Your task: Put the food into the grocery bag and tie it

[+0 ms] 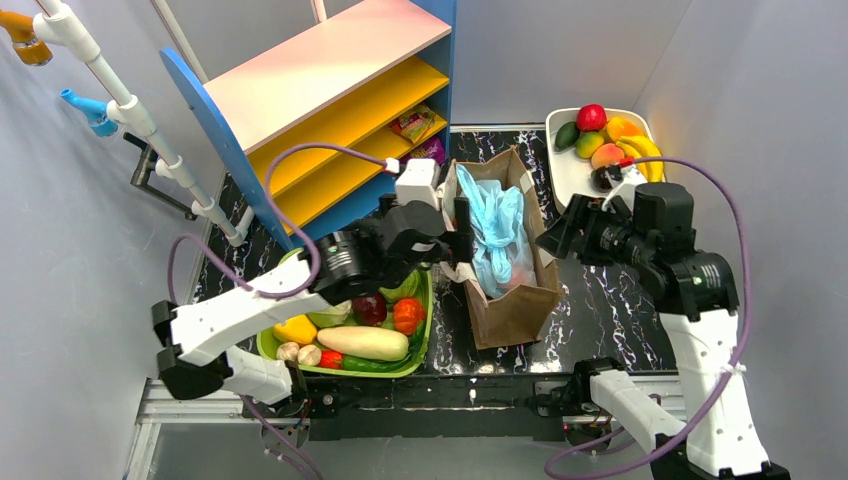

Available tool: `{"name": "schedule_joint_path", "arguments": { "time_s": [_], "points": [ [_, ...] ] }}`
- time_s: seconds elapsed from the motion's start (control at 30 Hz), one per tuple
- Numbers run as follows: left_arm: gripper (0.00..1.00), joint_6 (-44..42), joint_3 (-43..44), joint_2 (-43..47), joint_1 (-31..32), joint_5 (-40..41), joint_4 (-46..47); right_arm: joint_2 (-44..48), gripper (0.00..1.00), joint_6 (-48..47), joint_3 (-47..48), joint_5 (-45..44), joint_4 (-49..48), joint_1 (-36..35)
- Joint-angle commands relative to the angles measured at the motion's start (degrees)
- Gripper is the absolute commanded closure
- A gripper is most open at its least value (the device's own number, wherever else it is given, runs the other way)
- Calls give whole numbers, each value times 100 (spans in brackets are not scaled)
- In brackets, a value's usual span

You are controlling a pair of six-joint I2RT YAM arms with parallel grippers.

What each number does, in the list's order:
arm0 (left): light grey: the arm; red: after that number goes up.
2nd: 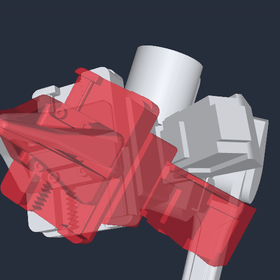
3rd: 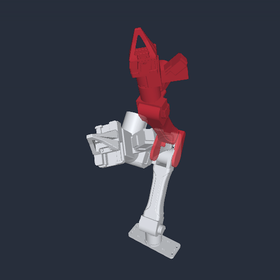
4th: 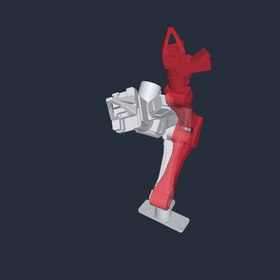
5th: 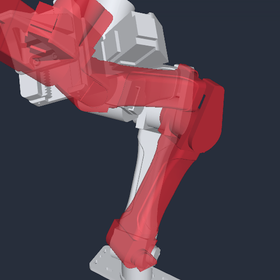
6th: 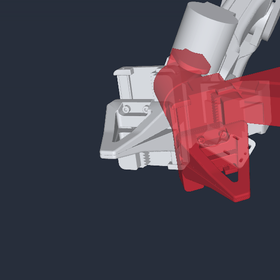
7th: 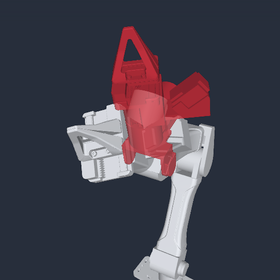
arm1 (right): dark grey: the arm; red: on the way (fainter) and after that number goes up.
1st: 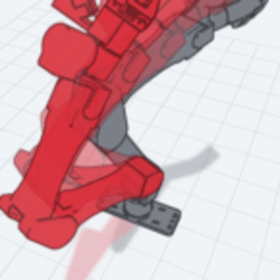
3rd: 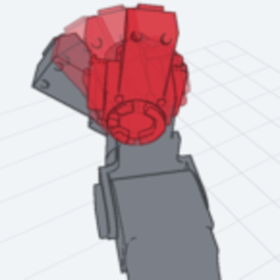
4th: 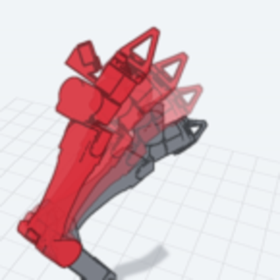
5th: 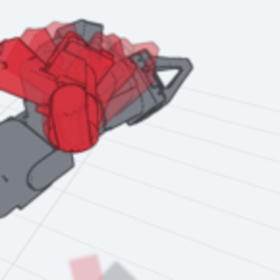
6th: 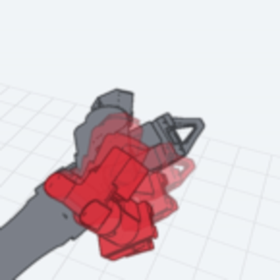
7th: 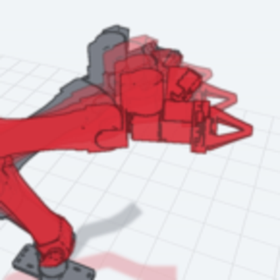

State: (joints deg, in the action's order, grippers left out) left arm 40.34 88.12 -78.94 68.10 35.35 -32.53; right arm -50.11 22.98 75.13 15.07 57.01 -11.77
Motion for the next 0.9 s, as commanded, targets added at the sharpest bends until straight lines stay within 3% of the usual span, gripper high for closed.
{"name": "schedule_joint_path", "arguments": {
  "time_s": [0.0,0.23,0.43,0.87],
  "points": [
    [2,-356,-112,941,28,296,-1088,380,19,168,469,-666,434,-29],
    [2,72,-965,2284,28,699,-2225,587,19,552,696,-1426,1215,-27],
    [2,635,-1536,3584,28,1207,-3493,1046,18,505,718,-1374,1550,-29],
    [2,1197,-2089,6040,28,2281,-5200,2467,15,1335,-679,-1275,2296,-27]
  ]
}}
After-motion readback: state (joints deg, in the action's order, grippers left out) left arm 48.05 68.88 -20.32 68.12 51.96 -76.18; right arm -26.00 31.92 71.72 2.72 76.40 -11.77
